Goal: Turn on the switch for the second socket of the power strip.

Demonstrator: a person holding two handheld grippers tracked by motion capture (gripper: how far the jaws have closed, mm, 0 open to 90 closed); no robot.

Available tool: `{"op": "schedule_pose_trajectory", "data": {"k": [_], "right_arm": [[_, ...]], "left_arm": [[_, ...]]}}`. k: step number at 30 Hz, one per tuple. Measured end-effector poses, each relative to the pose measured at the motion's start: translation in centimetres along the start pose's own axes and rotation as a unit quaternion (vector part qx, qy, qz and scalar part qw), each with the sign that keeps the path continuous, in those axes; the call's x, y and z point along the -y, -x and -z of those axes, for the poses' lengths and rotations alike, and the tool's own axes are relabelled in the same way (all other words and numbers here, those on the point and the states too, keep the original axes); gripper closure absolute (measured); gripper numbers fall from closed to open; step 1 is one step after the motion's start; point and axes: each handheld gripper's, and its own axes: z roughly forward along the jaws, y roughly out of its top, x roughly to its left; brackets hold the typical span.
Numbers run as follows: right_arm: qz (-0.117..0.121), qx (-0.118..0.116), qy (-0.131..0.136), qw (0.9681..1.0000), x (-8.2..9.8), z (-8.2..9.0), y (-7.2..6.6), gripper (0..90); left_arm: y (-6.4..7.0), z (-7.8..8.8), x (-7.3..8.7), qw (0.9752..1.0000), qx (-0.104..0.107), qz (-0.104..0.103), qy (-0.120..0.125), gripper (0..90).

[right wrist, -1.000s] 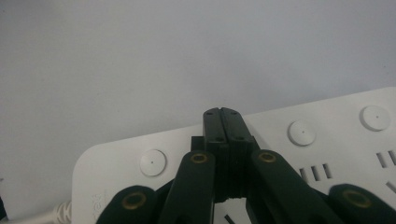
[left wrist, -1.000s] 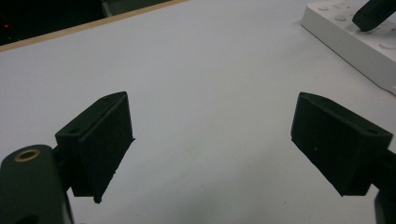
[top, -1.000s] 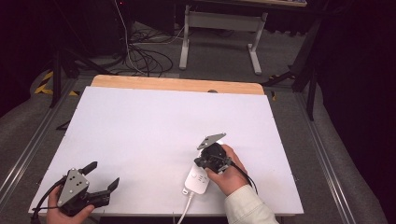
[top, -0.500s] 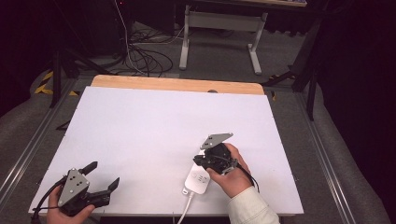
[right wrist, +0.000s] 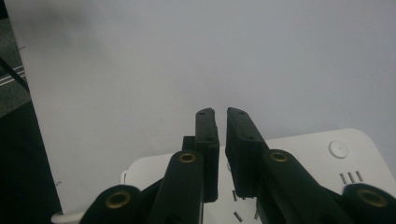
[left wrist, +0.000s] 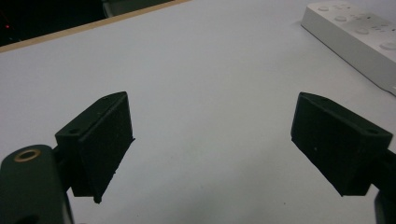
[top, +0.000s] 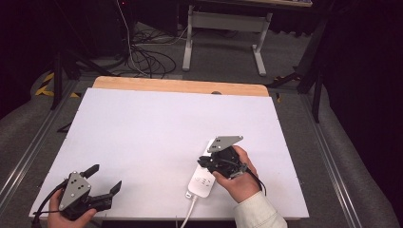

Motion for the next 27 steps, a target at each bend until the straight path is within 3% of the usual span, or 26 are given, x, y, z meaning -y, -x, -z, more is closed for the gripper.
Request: {"op": "schedule_pose_trajectory", "data": {"k": [8, 9, 15, 20, 25, 27], "right_arm": [[0.012, 0.009, 0.033, 0.9993, 0.0, 0.7, -0.1, 54.7], [0.014, 0.012, 0.040, 0.9990, -0.1, 1.0, -0.2, 47.4], [0.014, 0.019, 0.059, 0.9980, 0.0, 1.9, -0.3, 32.6], [0.018, 0.032, 0.073, 0.9967, 0.2, 3.1, -0.4, 25.7], [0.001, 0.046, 0.094, 0.9945, 1.0, 4.4, -0.3, 22.1], [0.008, 0.046, 0.092, 0.9947, 1.6, 4.8, -0.3, 19.7]], "left_arm": [[0.1, 0.1, 0.0, 1.0000, 0.002, 0.001, 0.002, 13.0], [0.0, 0.1, 0.0, 1.0000, 0.001, -0.001, 0.002, 13.0], [0.0, 0.1, 0.0, 1.0000, 0.003, 0.004, 0.002, 13.0], [0.0, 0.1, 0.0, 1.0000, 0.003, 0.004, 0.002, 13.0], [0.0, 0.1, 0.0, 1.0000, 0.004, 0.005, 0.002, 13.0], [0.0, 0.1, 0.0, 1.0000, 0.004, 0.005, 0.002, 13.0]]}}
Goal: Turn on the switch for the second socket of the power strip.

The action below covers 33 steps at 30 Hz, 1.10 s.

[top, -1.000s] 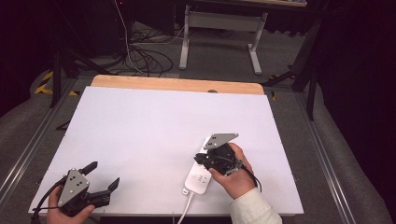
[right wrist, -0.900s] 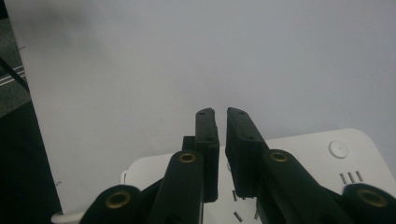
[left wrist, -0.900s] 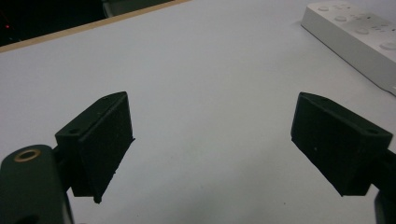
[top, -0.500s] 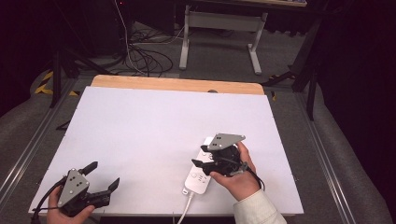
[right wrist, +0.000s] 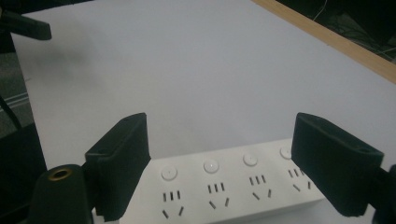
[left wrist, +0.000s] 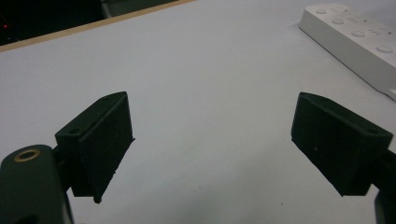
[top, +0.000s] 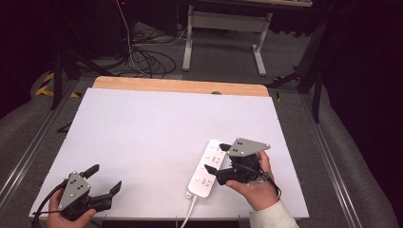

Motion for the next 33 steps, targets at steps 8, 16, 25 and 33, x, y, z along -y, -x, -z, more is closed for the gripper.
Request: {"op": "schedule_pose_trajectory", "data": {"k": [8, 16, 25, 33], "right_arm": [[0.000, -0.001, 0.018, 0.9998, 2.1, 1.9, 0.5, 14.7], [-0.013, 0.010, 0.038, 0.9991, 4.3, 3.2, 1.0, 14.1], [-0.035, 0.015, 0.051, 0.9980, 7.1, 3.8, 1.9, 14.1], [-0.048, 0.011, 0.054, 0.9973, 9.6, 3.8, 2.6, 11.8]], "left_arm": [[0.0, 0.0, 0.0, 1.0000, 0.000, -0.001, -0.001, 13.0], [0.0, 0.1, -0.1, 0.9999, 0.011, -0.002, 0.000, 13.0], [0.0, 0.2, -0.1, 0.9999, 0.017, 0.002, -0.001, 12.7], [-0.1, 0.4, -0.2, 0.9995, 0.030, 0.004, 0.003, 11.6]]}}
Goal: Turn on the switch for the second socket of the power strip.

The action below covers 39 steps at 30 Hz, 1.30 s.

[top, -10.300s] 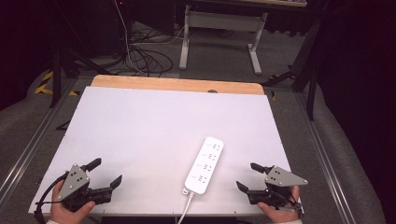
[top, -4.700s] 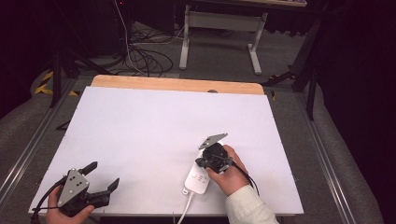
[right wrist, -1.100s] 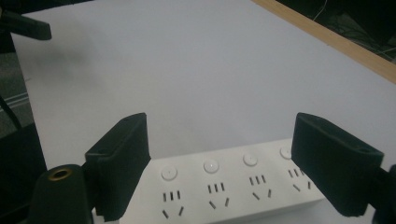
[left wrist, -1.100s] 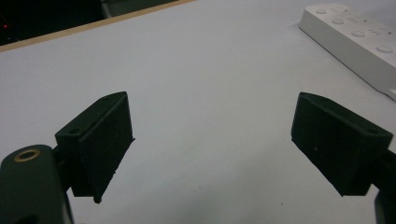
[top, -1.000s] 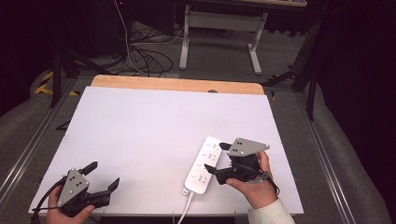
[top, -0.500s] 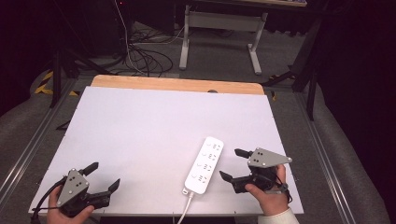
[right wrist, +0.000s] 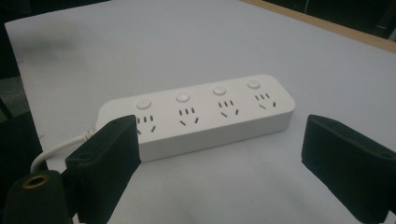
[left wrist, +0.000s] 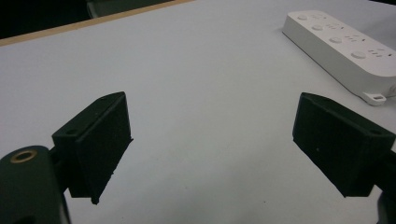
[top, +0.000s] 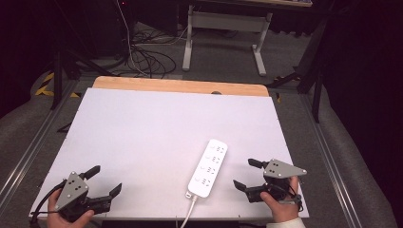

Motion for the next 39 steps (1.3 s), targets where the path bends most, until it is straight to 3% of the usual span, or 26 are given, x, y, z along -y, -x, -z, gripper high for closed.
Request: {"op": "schedule_pose_trajectory", "data": {"k": [11, 22, 26, 35, 39], "right_arm": [[-0.029, 0.020, -0.029, 0.9989, 2.7, -0.1, 1.4, 10.5], [-0.044, 0.023, -0.060, 0.9970, 4.9, -0.6, 1.6, 10.4], [-0.034, 0.021, -0.063, 0.9972, 4.8, -0.8, 1.3, 10.5], [-0.009, 0.028, -0.025, 0.9993, 4.4, 0.0, 1.0, 13.3], [0.002, 0.025, -0.021, 0.9994, 4.2, 0.0, 0.7, 14.1]], "left_arm": [[0.0, 0.0, 0.1, 1.0000, 0.007, -0.005, -0.003, 8.7], [0.0, -0.1, 0.1, 0.9999, 0.006, -0.014, -0.007, 7.9], [0.0, -0.2, 0.2, 1.0000, 0.002, -0.008, -0.004, 7.9], [-0.1, -0.2, 0.3, 0.9998, -0.008, -0.015, 0.006, 7.9], [-0.1, -0.2, 0.3, 0.9998, -0.011, -0.018, 0.007, 7.7]]}}
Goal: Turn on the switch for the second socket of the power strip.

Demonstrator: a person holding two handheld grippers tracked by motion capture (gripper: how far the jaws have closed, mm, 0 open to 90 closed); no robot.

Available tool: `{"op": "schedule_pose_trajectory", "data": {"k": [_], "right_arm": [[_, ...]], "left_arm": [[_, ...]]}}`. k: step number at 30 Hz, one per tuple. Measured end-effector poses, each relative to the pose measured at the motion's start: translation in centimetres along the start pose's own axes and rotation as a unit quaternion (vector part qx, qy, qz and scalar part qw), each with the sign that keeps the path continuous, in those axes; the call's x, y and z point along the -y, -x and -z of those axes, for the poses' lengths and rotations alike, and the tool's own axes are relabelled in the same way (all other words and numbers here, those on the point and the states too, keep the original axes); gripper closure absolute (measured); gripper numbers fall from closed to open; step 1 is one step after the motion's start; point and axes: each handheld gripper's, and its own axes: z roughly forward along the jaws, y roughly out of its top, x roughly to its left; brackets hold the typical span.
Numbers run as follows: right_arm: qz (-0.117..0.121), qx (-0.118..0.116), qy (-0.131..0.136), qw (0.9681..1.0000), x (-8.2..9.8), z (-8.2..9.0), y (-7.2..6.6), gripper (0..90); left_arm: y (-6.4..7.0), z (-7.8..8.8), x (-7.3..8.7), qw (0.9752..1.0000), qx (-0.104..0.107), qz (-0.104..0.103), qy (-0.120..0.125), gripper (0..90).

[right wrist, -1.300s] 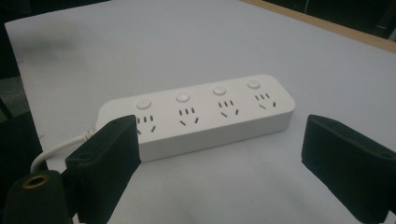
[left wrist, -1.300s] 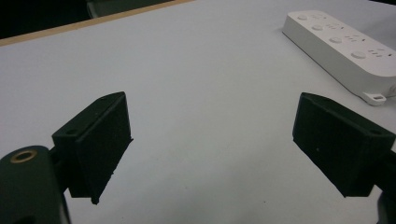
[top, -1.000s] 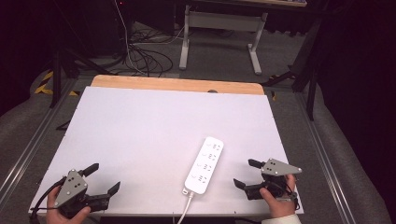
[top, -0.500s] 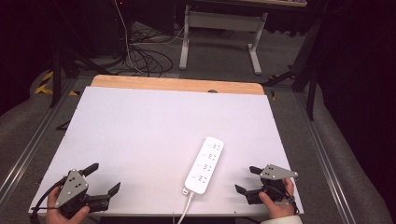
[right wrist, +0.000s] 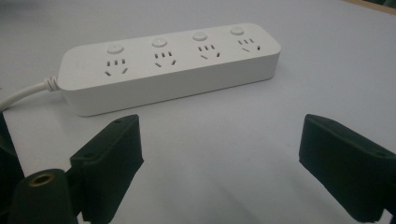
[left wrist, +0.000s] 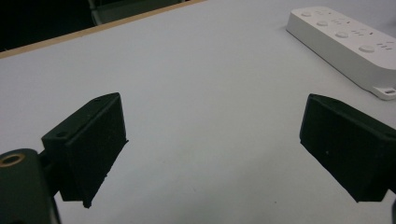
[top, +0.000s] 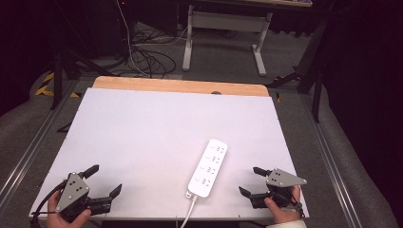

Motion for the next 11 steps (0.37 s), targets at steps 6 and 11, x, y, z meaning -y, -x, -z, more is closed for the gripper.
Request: {"op": "schedule_pose_trajectory", "data": {"k": [6, 11], "right_arm": [[0.000, 0.000, -0.005, 1.0000, 0.06, -0.12, -0.03, 14.2], [-0.005, 0.004, -0.011, 0.9999, 0.17, -0.18, 0.10, 14.6]], "left_arm": [[0.03, -0.02, 0.02, 1.0000, 0.002, 0.000, -0.003, 7.6], [-0.04, -0.14, 0.05, 0.9999, 0.010, 0.007, -0.011, 6.3]]}}
